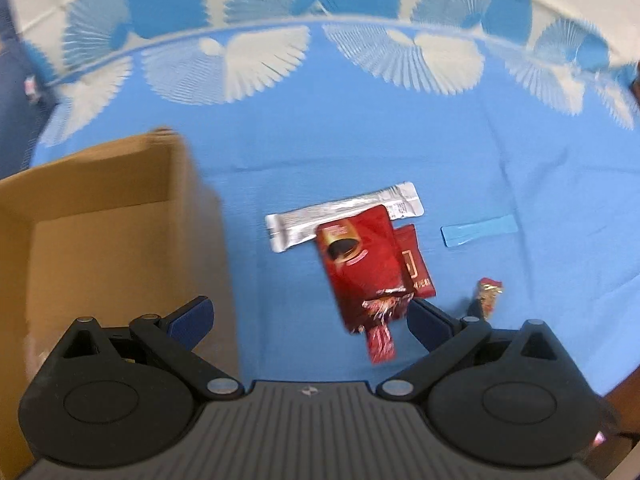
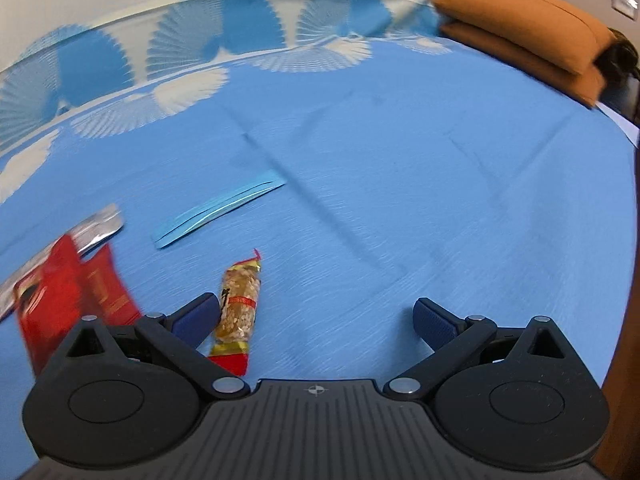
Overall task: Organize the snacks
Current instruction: 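Grasp the red coffee pouch with left tool while right tool grasps peanut bar, then carry the red pouch and peanut bar over the cardboard box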
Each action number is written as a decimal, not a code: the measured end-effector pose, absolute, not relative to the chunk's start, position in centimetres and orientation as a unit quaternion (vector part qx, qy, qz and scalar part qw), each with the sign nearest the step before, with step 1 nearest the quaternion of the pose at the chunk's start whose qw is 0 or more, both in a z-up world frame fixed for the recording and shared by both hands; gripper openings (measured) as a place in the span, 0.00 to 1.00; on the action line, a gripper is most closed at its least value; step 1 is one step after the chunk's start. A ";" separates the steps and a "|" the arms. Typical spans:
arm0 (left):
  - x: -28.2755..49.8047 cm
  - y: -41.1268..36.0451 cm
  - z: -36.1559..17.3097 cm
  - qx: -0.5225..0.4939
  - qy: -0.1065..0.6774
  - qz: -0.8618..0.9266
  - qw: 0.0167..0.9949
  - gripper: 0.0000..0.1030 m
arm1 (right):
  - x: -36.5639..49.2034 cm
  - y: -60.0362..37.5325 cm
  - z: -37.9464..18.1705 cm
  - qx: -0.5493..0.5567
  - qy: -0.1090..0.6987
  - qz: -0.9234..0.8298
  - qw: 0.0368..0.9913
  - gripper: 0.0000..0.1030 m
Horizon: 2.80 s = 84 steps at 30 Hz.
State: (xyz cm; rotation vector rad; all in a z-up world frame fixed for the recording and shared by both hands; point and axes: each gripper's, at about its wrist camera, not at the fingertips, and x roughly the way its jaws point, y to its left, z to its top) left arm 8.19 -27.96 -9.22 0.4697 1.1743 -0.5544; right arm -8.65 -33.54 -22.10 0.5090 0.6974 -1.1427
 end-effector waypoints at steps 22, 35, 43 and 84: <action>13.0 -34.0 -21.2 0.174 0.617 -0.254 0.725 1.00 | -7.7 -34.0 -22.7 0.207 0.325 -0.520 0.762 1.00; 13.2 -34.3 -21.1 0.178 0.621 -0.254 0.720 1.00 | -7.7 -34.0 -22.7 0.205 0.325 -0.520 0.763 1.00; 13.2 -33.3 -16.4 0.129 0.616 -0.269 0.729 0.62 | -7.6 -33.3 -21.5 0.202 0.310 -0.474 0.799 0.22; -1.2 10.5 2.0 0.059 0.489 -0.175 0.852 0.62 | -17.7 -9.5 1.5 0.171 0.260 -0.198 0.929 0.22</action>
